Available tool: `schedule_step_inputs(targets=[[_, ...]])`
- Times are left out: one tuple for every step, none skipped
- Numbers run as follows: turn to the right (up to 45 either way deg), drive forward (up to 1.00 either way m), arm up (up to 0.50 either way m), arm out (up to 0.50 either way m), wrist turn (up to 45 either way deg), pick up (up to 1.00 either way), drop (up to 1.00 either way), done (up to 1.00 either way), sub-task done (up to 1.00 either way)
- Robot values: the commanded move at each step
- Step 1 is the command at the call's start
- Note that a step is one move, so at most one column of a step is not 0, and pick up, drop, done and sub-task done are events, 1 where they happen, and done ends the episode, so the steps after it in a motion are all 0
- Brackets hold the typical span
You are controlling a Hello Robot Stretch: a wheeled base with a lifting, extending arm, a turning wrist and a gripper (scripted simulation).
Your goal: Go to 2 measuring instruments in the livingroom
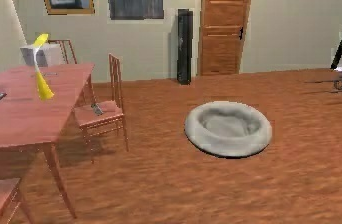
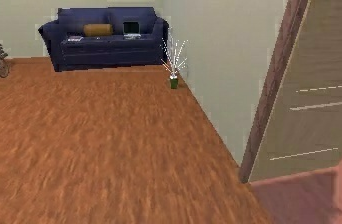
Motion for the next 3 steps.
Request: schedule_step_inputs(targets=[[0.0,0.85,0.00,0.00,0.0,0.00,0.00,0.00,0.00],[0.0,0.30,0.00,0.00,0.0,0.00,0.00,0.00,0.00],[-45.0,0.00,0.00,0.00,0.0,0.00,0.00,0.00,0.00]])
